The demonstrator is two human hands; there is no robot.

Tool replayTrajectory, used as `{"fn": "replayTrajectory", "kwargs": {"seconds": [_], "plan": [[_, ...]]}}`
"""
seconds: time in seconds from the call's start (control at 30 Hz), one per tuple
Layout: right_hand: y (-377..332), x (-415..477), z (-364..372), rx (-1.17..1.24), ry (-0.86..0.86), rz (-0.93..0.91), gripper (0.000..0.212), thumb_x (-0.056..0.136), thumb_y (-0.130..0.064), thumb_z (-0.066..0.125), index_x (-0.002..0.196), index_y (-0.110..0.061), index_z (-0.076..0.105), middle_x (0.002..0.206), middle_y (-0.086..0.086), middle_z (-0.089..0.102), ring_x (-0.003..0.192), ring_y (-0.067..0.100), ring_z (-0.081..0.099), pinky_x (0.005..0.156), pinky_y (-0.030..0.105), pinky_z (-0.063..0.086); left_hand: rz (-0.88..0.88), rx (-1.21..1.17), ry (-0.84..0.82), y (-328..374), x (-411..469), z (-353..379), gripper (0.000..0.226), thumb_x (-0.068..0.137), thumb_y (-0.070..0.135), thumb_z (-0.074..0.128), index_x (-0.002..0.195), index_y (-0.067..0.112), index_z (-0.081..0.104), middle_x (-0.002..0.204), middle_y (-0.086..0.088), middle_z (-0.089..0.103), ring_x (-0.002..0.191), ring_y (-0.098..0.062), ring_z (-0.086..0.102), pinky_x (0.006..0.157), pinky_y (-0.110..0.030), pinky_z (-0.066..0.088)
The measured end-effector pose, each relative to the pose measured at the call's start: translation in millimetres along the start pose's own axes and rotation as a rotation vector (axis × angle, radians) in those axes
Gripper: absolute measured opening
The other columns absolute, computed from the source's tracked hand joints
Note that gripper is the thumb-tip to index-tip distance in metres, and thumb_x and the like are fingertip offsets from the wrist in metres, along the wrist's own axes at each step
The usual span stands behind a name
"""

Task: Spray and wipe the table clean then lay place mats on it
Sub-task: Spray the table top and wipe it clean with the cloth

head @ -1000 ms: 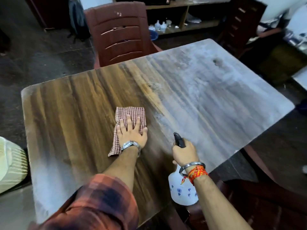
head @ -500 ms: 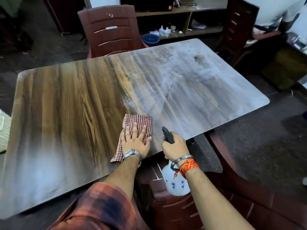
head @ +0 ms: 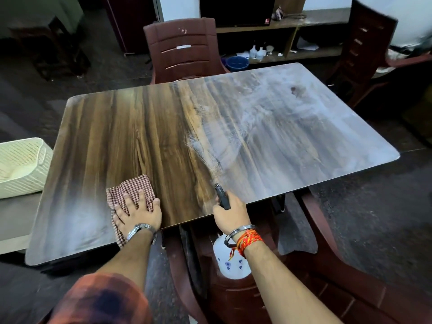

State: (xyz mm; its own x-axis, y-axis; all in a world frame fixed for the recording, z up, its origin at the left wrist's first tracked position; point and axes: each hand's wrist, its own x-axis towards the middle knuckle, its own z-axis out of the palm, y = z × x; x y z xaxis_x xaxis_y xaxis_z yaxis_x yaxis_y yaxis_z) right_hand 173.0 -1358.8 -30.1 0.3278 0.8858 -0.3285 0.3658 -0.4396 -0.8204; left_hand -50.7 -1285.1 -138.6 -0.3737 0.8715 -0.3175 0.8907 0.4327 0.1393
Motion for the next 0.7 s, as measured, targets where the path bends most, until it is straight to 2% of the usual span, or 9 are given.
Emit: {"fn": "replayTrajectory", "kwargs": {"seconds": [0.1, 0.2, 0.37, 0.5, 0.7], "plan": [[6, 4, -12, -0.018, 0.046, 0.023, 0.004, 0.082, -0.009, 0.053, 0.081, -0.006, 0.055, 0.075, 0.007, 0.055, 0.07, 0.028, 0.049, 0.064, 0.032, 0.038, 0.018, 0.006, 0.0, 23, -9, 7, 0.07, 0.089, 0.071, 0.013, 0.152, 0.043, 0.001, 0.162, 0.001, -0.013, 0.147, -0.033, -0.009, 0.117, -0.05, -0.008], [12, 14, -34, -0.033, 0.113, 0.058, 0.007, 0.082, -0.008, 0.054, 0.087, -0.006, 0.058, 0.079, 0.008, 0.056, 0.072, 0.028, 0.048, 0.066, 0.027, 0.034, 0.161, 0.054, -0.004, 60, -28, 19, 0.068, 0.091, 0.069, 0.016, 0.152, 0.042, 0.003, 0.162, 0.0, -0.01, 0.147, -0.034, -0.007, 0.117, -0.05, -0.007], [26, 31, -73, -0.013, 0.216, 0.074, 0.011, 0.081, -0.005, 0.054, 0.089, -0.002, 0.061, 0.084, 0.013, 0.06, 0.079, 0.033, 0.055, 0.07, 0.032, 0.044, 0.356, 0.078, -0.046, 132, -75, 44, 0.064, 0.092, 0.066, 0.019, 0.151, 0.044, 0.005, 0.162, 0.002, -0.012, 0.147, -0.032, -0.012, 0.117, -0.05, -0.008], [44, 35, -110, -0.028, 0.199, 0.046, 0.009, 0.08, -0.007, 0.054, 0.085, -0.005, 0.06, 0.083, 0.014, 0.061, 0.077, 0.033, 0.057, 0.071, 0.034, 0.048, 0.341, 0.064, -0.068, 167, -98, 57, 0.063, 0.093, 0.065, 0.019, 0.15, 0.045, 0.005, 0.161, 0.003, -0.015, 0.146, -0.031, -0.014, 0.117, -0.049, -0.01], [77, 42, -180, -0.101, 0.064, -0.029, 0.014, 0.083, -0.009, 0.053, 0.095, -0.004, 0.059, 0.094, 0.017, 0.062, 0.086, 0.034, 0.054, 0.071, 0.031, 0.039, 0.286, 0.051, -0.053, 213, -134, 75, 0.063, 0.093, 0.066, 0.018, 0.151, 0.045, 0.004, 0.161, 0.003, -0.013, 0.147, -0.03, -0.01, 0.117, -0.048, -0.01]]}}
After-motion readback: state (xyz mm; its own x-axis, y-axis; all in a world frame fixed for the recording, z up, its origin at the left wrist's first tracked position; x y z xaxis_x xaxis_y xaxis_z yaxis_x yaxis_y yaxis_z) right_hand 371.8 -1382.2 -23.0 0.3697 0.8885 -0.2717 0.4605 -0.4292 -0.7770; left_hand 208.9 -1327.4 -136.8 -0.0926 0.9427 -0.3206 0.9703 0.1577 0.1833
